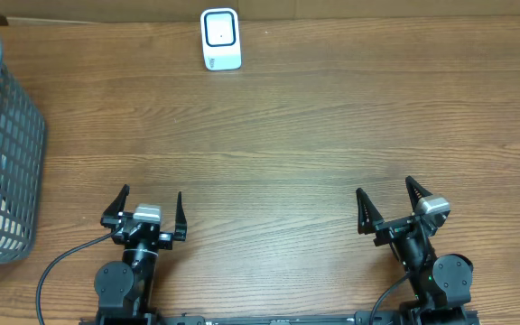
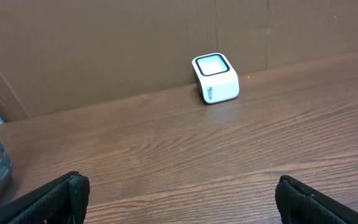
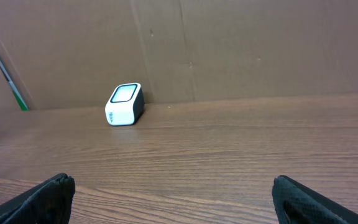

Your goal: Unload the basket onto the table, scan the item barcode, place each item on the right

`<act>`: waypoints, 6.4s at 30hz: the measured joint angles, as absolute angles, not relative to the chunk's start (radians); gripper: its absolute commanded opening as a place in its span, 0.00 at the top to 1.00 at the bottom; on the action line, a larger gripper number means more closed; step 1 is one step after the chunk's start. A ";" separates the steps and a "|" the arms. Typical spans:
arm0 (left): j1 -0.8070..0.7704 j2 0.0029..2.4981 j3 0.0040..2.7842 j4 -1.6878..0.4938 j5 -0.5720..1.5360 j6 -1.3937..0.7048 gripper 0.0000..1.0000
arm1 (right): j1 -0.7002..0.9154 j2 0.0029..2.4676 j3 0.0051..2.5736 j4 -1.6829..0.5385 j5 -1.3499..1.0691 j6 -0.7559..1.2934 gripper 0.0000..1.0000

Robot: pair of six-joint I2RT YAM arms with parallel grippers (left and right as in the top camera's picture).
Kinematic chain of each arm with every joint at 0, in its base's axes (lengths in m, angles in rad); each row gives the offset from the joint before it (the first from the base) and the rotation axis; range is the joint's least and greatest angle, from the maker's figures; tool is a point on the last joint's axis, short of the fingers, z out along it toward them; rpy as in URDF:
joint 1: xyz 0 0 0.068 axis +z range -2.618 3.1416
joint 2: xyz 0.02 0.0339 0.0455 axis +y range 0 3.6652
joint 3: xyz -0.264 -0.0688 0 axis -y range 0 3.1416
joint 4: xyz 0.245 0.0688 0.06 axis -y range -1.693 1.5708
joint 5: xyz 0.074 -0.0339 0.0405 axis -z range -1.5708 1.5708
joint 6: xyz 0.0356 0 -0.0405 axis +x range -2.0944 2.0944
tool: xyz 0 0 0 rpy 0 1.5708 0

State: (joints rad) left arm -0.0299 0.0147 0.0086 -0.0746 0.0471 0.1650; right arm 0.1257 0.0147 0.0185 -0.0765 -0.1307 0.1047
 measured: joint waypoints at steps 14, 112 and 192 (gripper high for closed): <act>-0.030 0.016 0.009 -0.075 0.047 0.165 0.00 | 0.126 0.015 0.019 -0.077 -0.130 0.104 0.00; -0.030 0.505 0.568 -0.352 0.278 0.104 0.00 | 0.126 0.016 0.019 -0.076 -0.131 0.104 0.00; 0.759 1.515 2.061 -1.301 0.080 -0.133 0.12 | 0.126 0.016 0.019 -0.075 -0.131 0.105 0.00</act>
State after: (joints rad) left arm 0.7593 1.5154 2.0609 -1.3010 0.0795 -0.1333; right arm 0.1257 0.0158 0.0189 -0.0753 -0.1307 0.1047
